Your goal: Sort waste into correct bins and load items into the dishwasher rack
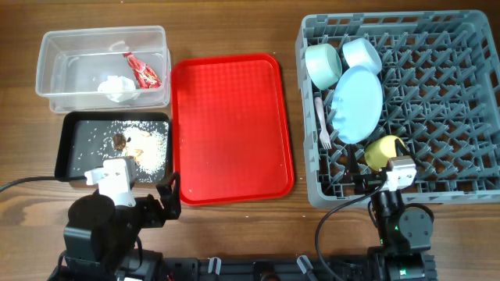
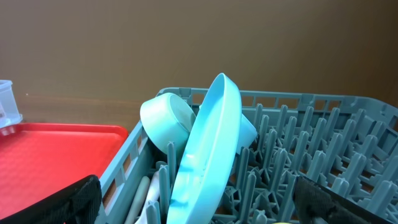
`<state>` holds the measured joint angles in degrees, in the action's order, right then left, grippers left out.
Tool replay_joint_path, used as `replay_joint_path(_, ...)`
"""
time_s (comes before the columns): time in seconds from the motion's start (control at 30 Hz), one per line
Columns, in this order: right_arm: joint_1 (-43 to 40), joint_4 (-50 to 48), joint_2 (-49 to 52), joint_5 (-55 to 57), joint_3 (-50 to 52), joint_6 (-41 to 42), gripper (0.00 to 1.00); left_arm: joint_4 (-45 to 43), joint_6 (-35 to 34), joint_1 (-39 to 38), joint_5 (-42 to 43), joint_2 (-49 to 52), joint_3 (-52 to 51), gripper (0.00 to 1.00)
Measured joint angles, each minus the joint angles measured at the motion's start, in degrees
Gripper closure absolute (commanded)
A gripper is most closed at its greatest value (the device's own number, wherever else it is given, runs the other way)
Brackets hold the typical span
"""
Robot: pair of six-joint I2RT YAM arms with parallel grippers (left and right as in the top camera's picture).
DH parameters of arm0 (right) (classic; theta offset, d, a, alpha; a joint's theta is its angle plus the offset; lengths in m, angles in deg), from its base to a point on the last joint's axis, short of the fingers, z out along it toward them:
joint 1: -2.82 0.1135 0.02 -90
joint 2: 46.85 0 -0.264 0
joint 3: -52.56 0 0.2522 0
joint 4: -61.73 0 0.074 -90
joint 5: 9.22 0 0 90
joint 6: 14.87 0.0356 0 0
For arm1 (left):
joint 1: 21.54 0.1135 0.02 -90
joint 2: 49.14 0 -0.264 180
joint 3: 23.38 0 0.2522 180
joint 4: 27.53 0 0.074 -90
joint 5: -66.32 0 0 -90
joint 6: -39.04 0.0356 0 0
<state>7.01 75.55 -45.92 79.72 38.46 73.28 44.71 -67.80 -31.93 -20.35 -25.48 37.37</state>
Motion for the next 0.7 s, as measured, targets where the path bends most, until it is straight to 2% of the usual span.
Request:
replay_joint_path(0.13,0.0,0.0,0.0,0.0,0.0,0.0,0.0,2.7,0.3,0.6,-0.5,-0.1,-0.5,0.0)
replay_joint_path(0.23,0.0,0.0,0.0,0.0,0.0,0.0,0.0,-3.4,2.0,3.1,-1.3,-1.6,-3.7,0.0)
replay_joint_path(0.3,0.0,0.0,0.0,0.0,0.0,0.0,0.0,-9.6,2.9,5.1,-1.5,-4.5,-8.9,0.0)
replay_joint_path(0.53,0.0,0.0,0.0,0.0,0.0,0.0,0.0,-41.0,3.8,8.3,-1.9,-18.7,-33.3,0.0)
replay_joint_path(0.6,0.0,0.0,0.0,0.0,0.0,0.0,0.0,-48.3,4.5,8.6,-1.9,-21.0,-38.5,0.0)
replay_joint_path(0.7,0.0,-0.1,0.0,0.0,0.0,0.0,0.0,-54.6,7.3,8.7,-1.9,-22.6,-42.8,0.0)
